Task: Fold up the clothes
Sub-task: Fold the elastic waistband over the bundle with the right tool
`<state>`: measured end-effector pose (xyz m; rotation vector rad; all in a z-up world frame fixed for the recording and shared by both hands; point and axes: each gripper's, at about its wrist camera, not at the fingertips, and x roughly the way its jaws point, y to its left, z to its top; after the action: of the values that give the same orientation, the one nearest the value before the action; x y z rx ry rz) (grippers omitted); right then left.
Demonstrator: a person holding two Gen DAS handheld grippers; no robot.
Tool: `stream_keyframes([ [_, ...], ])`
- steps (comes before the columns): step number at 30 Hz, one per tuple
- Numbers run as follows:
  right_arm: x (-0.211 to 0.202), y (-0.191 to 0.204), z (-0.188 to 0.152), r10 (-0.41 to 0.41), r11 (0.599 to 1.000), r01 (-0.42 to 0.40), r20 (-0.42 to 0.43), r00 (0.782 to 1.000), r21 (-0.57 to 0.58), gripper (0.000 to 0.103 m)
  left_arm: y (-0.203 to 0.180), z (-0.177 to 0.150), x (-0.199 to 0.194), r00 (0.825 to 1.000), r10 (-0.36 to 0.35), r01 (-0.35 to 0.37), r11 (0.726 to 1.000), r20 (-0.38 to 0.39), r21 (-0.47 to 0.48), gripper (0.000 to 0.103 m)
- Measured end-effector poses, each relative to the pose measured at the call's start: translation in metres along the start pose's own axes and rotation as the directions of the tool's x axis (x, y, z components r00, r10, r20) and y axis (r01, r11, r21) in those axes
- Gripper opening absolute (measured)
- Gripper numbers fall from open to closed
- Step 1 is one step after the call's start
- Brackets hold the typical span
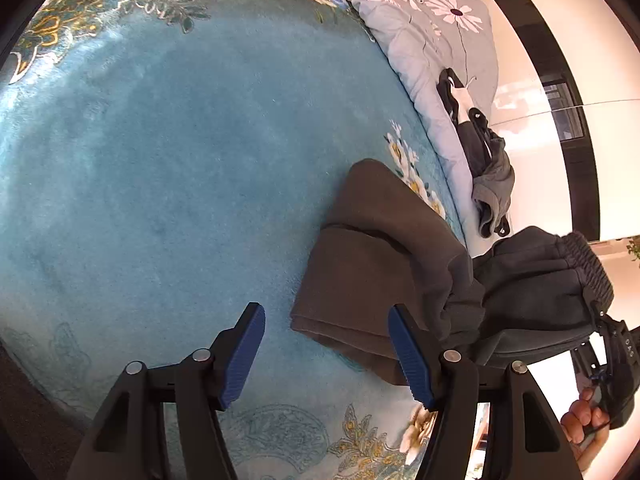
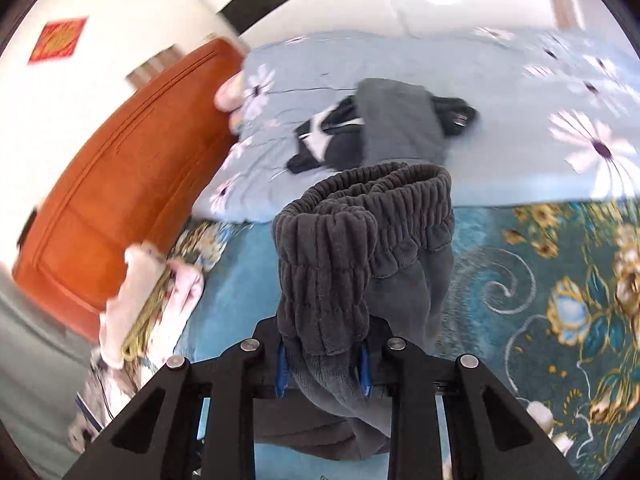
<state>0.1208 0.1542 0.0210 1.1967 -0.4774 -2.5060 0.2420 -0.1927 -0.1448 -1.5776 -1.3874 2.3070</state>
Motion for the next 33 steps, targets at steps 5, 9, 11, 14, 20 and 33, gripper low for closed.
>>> stream_keyframes([
  [5, 0.063, 0.091, -0.050, -0.045, 0.949, -0.005, -0.152, 0.987, -0.314, 0.028, 0.020, 0.001, -0.010, 0.999, -0.029, 0.031, 0.997, 0.025, -0.071, 0.068],
  [9, 0.106, 0.117, -0.104, -0.172, 0.880, 0.036, -0.248, 0.953, -0.473, 0.028, 0.027, 0.001, -0.015, 0.998, -0.042, 0.045, 0.995, 0.036, -0.087, 0.068],
  [11, 0.117, 0.119, -0.125, -0.235, 0.852, 0.063, -0.272, 0.933, -0.519, 0.031, 0.029, 0.002, -0.015, 0.998, -0.052, 0.055, 0.994, 0.036, -0.097, 0.068],
  [14, 0.124, 0.123, -0.141, -0.284, 0.815, 0.071, -0.290, 0.914, -0.575, 0.039, 0.031, 0.002, -0.014, 0.998, -0.063, 0.065, 0.992, 0.029, -0.107, 0.068],
  [20, 0.119, 0.131, -0.154, -0.257, 0.775, -0.004, -0.321, 0.912, -0.632, 0.059, 0.031, 0.003, -0.010, 0.997, -0.073, 0.074, 0.991, 0.013, -0.109, 0.068],
  [33, 0.067, 0.066, -0.080, -0.016, 0.911, -0.124, -0.337, 0.941, -0.392, 0.060, 0.005, -0.004, 0.012, 0.995, -0.075, 0.073, 0.997, -0.072, -0.034, 0.068],
])
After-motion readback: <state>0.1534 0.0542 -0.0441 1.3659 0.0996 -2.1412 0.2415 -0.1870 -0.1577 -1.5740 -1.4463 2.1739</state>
